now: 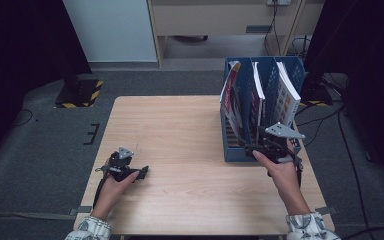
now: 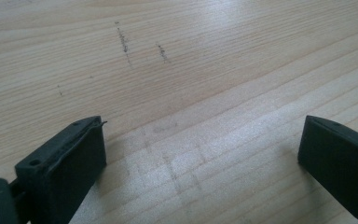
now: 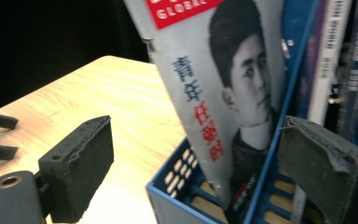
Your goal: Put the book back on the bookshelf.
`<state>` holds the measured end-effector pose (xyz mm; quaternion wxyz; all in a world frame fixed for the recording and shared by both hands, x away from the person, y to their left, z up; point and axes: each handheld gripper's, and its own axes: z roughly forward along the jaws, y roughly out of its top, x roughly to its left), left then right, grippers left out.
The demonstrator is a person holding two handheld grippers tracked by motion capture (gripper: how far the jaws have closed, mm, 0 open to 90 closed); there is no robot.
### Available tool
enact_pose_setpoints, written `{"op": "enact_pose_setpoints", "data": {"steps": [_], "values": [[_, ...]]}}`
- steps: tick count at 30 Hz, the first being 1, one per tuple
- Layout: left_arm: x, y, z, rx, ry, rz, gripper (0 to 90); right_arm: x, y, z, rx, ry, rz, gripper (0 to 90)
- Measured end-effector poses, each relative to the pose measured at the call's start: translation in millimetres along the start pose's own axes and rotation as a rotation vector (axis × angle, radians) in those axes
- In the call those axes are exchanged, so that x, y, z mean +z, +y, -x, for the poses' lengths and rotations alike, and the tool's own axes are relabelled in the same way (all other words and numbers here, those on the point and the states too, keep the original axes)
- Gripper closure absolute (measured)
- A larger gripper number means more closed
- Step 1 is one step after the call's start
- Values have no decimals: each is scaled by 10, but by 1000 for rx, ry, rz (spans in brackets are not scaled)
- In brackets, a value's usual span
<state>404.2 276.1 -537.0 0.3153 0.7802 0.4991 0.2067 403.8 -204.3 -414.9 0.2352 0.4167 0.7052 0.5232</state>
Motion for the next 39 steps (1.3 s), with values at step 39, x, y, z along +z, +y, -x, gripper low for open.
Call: {"op": "enact_pose_setpoints", "data": {"steps": [39], "values": [[2,1,2,-1,0,-1,0,482,-93,-820,-138,156,-125,93]]}}
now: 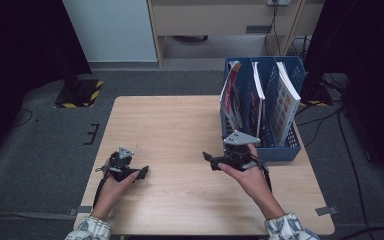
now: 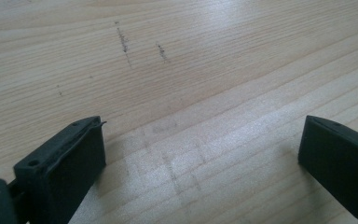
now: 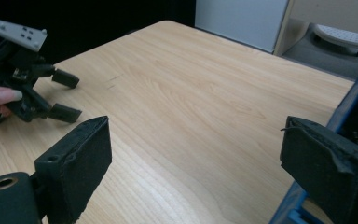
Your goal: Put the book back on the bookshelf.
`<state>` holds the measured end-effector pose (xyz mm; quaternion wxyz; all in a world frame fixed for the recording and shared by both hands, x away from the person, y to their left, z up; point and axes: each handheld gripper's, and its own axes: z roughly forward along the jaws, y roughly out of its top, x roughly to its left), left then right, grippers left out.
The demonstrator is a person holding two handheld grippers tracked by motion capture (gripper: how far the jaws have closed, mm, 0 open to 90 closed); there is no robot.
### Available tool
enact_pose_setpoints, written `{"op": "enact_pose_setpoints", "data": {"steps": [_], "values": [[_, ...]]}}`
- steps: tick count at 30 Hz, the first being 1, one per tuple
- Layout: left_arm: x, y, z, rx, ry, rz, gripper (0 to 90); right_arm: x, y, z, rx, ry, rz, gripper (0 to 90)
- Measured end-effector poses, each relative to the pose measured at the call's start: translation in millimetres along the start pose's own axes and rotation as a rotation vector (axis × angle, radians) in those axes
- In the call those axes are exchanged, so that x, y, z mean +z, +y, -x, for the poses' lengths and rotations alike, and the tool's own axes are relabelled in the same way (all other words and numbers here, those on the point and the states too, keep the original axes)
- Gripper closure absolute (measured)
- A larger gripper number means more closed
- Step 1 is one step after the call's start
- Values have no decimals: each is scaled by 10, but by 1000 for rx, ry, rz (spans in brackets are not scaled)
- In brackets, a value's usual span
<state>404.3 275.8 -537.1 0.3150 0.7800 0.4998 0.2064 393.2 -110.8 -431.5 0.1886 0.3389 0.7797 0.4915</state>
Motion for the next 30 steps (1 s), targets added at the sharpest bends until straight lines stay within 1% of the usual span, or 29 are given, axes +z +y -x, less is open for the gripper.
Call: {"op": "enact_pose_setpoints", "data": {"steps": [6,16,19,24,30], "values": [[0,0,0,0,0,0,1,109,-50,-96,-24,18,-33,92],[0,0,0,0,0,0,0,296,-179,-216,-40,54,-92,90],[0,0,0,0,0,0,0,358,-221,-241,-49,58,-107,90],[0,0,0,0,0,0,0,470,-295,-293,-56,66,-149,90],[0,1,0,0,-1,0,0,620,-387,-302,-70,73,-206,88]]}}
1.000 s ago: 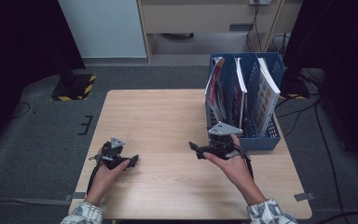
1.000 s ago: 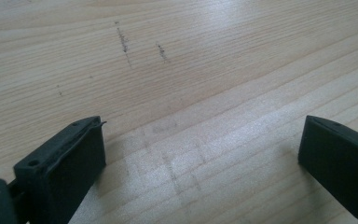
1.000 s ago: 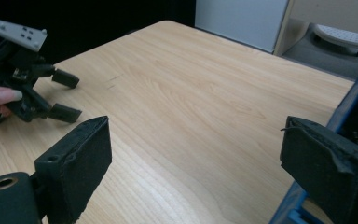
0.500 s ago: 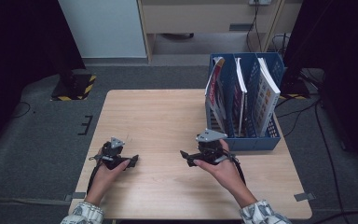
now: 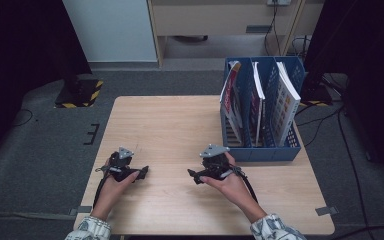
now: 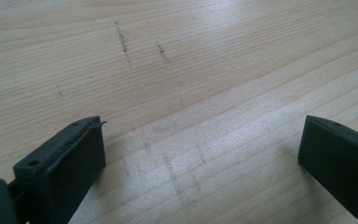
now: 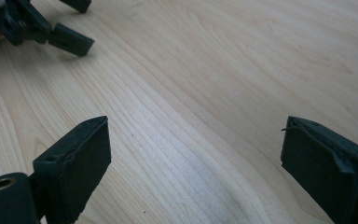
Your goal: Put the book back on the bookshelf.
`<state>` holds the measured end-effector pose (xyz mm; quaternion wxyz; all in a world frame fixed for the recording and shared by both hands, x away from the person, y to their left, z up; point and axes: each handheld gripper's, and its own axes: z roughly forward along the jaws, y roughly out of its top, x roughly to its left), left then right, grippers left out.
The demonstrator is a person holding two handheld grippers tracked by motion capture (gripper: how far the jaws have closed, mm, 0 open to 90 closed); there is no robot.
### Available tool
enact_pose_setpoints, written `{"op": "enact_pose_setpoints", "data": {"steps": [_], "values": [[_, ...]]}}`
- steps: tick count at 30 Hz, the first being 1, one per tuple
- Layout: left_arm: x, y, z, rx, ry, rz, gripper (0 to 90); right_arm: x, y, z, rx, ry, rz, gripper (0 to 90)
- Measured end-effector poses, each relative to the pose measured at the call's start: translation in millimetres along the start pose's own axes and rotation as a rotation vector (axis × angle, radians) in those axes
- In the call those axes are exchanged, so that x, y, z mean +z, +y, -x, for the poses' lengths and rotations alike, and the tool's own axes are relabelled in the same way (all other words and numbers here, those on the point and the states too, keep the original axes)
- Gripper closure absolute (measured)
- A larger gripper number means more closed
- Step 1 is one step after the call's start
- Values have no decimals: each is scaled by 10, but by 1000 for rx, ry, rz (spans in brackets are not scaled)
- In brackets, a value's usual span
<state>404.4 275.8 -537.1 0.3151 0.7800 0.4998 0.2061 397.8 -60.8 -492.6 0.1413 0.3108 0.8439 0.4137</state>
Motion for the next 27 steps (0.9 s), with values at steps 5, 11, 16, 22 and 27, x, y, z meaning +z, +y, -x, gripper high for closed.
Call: {"op": "enact_pose_setpoints", "data": {"steps": [5,11,16,22,27], "values": [[1,0,0,0,-1,0,0,128,-28,29,29,11,-26,90],[1,1,-1,0,-1,-1,0,257,-25,89,67,18,-36,94],[2,1,-1,0,-2,-1,0,383,-43,126,90,6,-52,95],[3,2,-1,0,-2,-1,0,496,-72,102,85,-5,-78,95],[3,3,-1,0,-2,-1,0,563,-101,106,89,-33,-101,94]]}}
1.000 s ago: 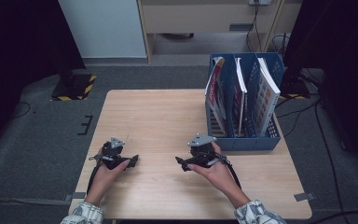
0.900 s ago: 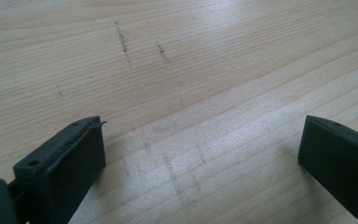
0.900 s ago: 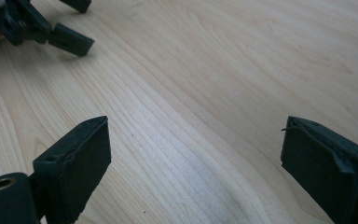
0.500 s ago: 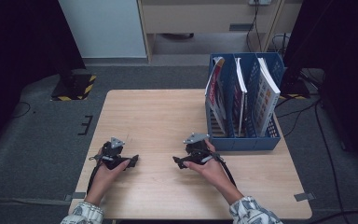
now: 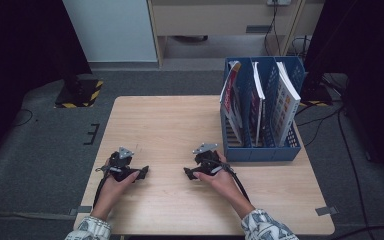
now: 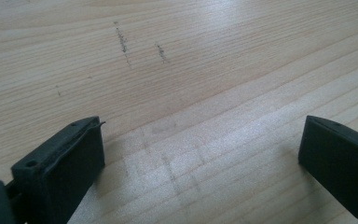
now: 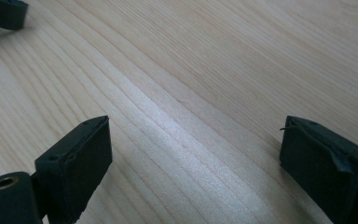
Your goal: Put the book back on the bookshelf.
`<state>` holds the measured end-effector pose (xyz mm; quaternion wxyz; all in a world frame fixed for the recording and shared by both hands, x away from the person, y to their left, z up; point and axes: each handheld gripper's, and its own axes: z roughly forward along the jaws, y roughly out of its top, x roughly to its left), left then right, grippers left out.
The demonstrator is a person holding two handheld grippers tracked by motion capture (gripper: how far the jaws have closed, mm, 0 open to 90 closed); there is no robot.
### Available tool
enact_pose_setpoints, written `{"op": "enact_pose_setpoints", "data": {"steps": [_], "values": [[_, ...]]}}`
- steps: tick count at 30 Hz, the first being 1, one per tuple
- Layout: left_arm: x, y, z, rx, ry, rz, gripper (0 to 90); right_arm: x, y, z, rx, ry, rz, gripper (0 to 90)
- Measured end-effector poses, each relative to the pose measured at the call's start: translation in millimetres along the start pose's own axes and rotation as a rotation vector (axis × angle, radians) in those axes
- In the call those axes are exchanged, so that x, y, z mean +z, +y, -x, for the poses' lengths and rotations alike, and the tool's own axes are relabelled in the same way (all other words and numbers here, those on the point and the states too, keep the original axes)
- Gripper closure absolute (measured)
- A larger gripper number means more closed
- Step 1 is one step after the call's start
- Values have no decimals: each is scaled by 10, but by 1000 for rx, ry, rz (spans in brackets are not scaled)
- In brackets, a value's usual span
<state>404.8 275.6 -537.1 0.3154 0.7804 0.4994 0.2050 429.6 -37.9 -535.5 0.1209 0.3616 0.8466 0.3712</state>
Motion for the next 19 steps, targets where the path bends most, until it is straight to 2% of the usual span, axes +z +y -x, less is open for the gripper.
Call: {"op": "enact_pose_setpoints", "data": {"steps": [4,6,7,12,19], "values": [[1,1,0,0,0,0,0,19,-8,-25,-8,-14,2,90],[0,0,0,0,0,0,0,41,-18,-49,-41,-37,7,78],[1,0,0,0,0,0,0,44,-14,-62,-43,-39,2,73],[0,0,0,0,0,0,0,52,-13,-71,-38,-49,-1,58],[1,0,0,0,0,0,0,43,-24,-87,-4,-71,-8,32]]}}
